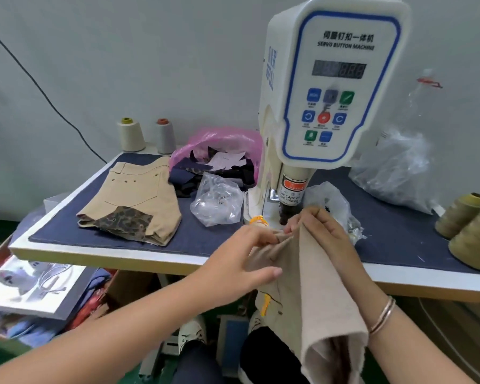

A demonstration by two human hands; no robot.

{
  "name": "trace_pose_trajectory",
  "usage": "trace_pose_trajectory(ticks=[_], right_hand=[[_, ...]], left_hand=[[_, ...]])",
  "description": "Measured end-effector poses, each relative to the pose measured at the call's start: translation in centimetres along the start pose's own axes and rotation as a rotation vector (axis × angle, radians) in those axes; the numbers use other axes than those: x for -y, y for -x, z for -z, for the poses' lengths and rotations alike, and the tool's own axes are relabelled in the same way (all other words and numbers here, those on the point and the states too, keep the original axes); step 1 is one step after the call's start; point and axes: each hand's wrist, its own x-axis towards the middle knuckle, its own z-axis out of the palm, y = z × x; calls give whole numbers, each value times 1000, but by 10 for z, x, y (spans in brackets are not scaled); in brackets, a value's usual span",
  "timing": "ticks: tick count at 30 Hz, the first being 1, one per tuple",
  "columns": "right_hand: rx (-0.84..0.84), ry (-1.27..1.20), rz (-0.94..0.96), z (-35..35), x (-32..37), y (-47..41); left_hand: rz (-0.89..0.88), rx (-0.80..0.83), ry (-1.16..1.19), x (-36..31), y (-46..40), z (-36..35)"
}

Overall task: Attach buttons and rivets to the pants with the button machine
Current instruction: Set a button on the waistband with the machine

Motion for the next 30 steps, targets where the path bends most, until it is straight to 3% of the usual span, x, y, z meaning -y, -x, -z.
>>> trace_pose_trajectory(ticks=[6, 11, 14, 19, 23, 25, 28, 30], right_hand=[[-55, -21, -66, 26, -14, 2], [-64, 56, -186, 50, -20, 6], [-29, 133, -255, 52, -32, 5], [-115, 12, -263, 41, -43, 3], [-20, -67, -256, 38, -48, 7], [44, -120, -275, 43, -49, 10], [163, 82, -354, 47, -49, 11], [161, 132, -311, 48, -50, 8]], left_hand=[[20, -135, -9, 6, -26, -23], [35, 11, 27, 17, -36, -15], [122, 124, 212, 21, -39, -17], [146, 236, 263, 34, -32, -20], [43, 224, 44, 45, -31, -18], [-30, 170, 121, 46, -32, -10], [-71, 117, 209, 47, -34, -4], [-37, 129, 304, 45, -36, -6]])
